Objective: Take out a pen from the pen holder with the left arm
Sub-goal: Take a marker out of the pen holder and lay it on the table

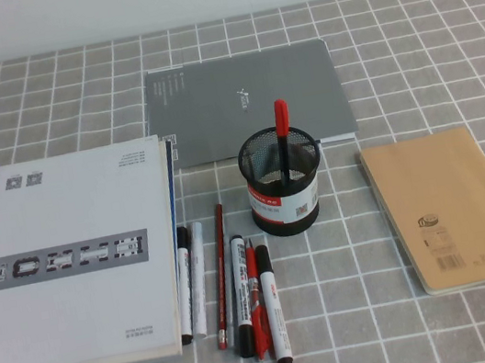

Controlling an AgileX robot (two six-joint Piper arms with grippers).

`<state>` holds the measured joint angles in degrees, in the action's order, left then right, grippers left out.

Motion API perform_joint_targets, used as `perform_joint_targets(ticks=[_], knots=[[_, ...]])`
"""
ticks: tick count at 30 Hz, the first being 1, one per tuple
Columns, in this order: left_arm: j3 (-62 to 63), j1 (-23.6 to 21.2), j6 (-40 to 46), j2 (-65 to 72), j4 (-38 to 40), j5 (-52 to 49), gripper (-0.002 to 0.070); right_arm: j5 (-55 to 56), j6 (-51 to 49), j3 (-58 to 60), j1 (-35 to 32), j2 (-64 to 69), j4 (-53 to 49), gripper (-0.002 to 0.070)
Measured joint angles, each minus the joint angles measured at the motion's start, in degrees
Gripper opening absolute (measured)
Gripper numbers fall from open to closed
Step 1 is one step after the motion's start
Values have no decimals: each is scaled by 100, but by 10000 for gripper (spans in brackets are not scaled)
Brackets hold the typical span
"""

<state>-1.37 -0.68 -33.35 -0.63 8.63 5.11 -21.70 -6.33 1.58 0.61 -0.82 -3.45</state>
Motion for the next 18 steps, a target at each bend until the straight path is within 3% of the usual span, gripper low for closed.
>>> perform_joint_targets(ticks=[18], knots=[[0,0,-198,0,-41,324,-3,0,0,0,0,0,0,-13]])
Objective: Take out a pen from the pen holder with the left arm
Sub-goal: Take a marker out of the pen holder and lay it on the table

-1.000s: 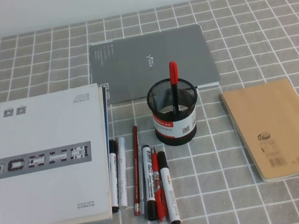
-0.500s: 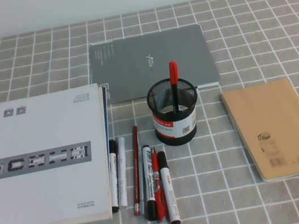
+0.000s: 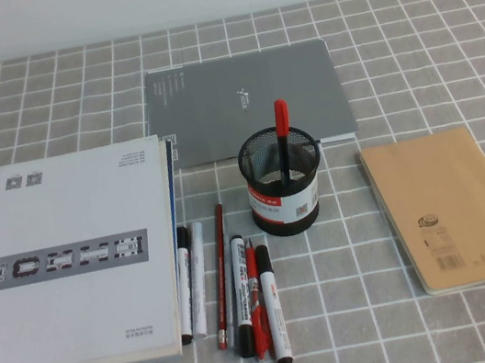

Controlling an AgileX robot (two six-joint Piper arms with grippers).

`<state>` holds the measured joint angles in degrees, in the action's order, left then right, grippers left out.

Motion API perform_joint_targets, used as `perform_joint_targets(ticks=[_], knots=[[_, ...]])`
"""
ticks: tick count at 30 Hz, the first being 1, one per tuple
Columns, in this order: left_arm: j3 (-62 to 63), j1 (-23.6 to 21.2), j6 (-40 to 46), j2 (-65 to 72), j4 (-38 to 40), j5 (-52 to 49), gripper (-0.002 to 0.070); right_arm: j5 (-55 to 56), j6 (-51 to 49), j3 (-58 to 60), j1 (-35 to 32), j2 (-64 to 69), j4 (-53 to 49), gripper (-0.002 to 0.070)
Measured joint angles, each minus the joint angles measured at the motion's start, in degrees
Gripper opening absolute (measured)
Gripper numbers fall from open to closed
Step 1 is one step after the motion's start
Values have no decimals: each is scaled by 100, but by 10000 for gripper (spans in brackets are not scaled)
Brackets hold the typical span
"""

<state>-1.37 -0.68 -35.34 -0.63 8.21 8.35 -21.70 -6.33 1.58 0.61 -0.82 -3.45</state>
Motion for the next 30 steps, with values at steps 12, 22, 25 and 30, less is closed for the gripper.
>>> perform_joint_targets(ticks=[12,22,25,30], knots=[[0,0,145,0,-145,-81,-3,0,0,0,0,0,0,-13],[0,0,154,0,-154,-193,-4,0,0,0,0,0,0,-13],[0,0,166,0,-154,-291,-4,0,0,0,0,0,0,-13],[0,0,166,0,-167,-499,-3,0,0,0,0,0,0,-13]])
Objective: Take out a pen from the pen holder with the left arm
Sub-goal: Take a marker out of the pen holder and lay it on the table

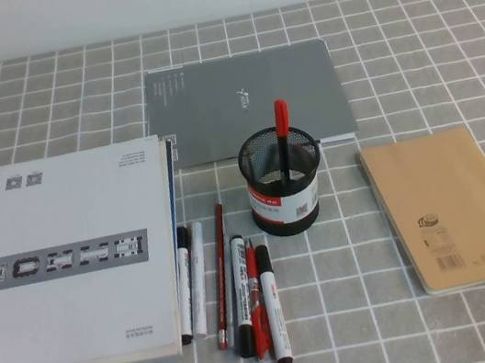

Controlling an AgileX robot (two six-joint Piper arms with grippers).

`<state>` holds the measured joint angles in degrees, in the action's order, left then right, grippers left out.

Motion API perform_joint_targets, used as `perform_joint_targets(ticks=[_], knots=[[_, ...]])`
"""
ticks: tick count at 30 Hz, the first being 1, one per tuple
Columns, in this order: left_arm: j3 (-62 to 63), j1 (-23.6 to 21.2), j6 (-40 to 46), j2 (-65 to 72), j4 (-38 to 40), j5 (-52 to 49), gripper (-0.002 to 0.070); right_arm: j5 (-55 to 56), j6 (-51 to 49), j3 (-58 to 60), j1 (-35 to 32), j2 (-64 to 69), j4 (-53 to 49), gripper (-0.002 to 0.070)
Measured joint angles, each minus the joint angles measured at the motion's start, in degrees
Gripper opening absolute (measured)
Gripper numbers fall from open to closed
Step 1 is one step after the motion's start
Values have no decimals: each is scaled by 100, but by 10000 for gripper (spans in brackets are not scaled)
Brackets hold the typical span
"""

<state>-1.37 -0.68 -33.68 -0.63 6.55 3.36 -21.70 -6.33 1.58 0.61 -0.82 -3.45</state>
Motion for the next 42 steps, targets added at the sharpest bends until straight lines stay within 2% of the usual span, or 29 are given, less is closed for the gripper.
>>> perform_joint_targets(ticks=[42], knots=[[0,0,212,0,-33,-462,-4,0,0,0,0,0,0,-13]])
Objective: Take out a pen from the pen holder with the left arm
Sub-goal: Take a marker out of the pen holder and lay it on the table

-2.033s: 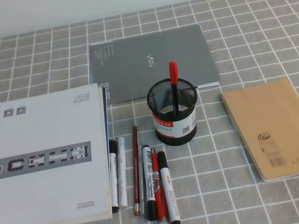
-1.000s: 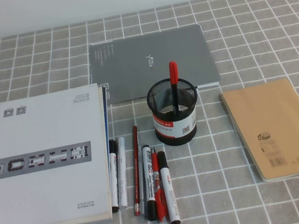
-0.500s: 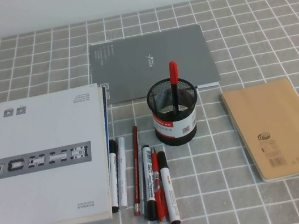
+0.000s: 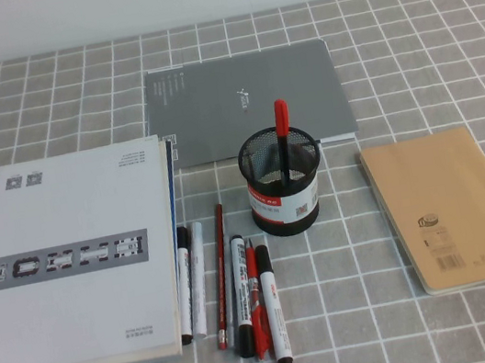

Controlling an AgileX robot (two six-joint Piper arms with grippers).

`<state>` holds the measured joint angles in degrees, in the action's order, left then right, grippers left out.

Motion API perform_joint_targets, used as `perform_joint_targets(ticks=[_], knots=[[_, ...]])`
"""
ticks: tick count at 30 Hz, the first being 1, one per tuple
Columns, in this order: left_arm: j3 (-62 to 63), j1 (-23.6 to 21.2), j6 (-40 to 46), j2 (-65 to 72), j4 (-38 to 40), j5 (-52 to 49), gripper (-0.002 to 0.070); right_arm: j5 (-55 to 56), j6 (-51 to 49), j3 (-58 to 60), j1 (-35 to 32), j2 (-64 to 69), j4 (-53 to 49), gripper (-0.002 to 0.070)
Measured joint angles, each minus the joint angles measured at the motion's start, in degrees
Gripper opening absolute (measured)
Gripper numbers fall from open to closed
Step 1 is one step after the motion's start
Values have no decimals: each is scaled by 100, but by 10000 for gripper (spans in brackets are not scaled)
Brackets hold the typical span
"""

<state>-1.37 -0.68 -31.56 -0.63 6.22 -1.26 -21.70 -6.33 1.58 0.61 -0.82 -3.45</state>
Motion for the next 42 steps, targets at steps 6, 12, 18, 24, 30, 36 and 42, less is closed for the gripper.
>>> perform_joint_targets(ticks=[6,12,18,24,30,36,42], knots=[[0,0,-11,0,0,-177,-4,0,0,0,0,0,0,-13],[0,0,-11,0,0,-424,-4,0,0,0,0,0,0,-13],[0,0,24,0,-89,-775,-4,0,0,0,0,0,0,-13],[0,0,24,0,-101,-798,-4,0,0,0,0,0,0,-13],[0,0,24,0,-153,-811,-4,0,0,0,0,0,0,-13],[0,0,24,0,-179,-811,-4,0,0,0,0,0,0,-13],[0,0,24,0,-182,-811,-3,0,0,0,0,0,0,-13]])
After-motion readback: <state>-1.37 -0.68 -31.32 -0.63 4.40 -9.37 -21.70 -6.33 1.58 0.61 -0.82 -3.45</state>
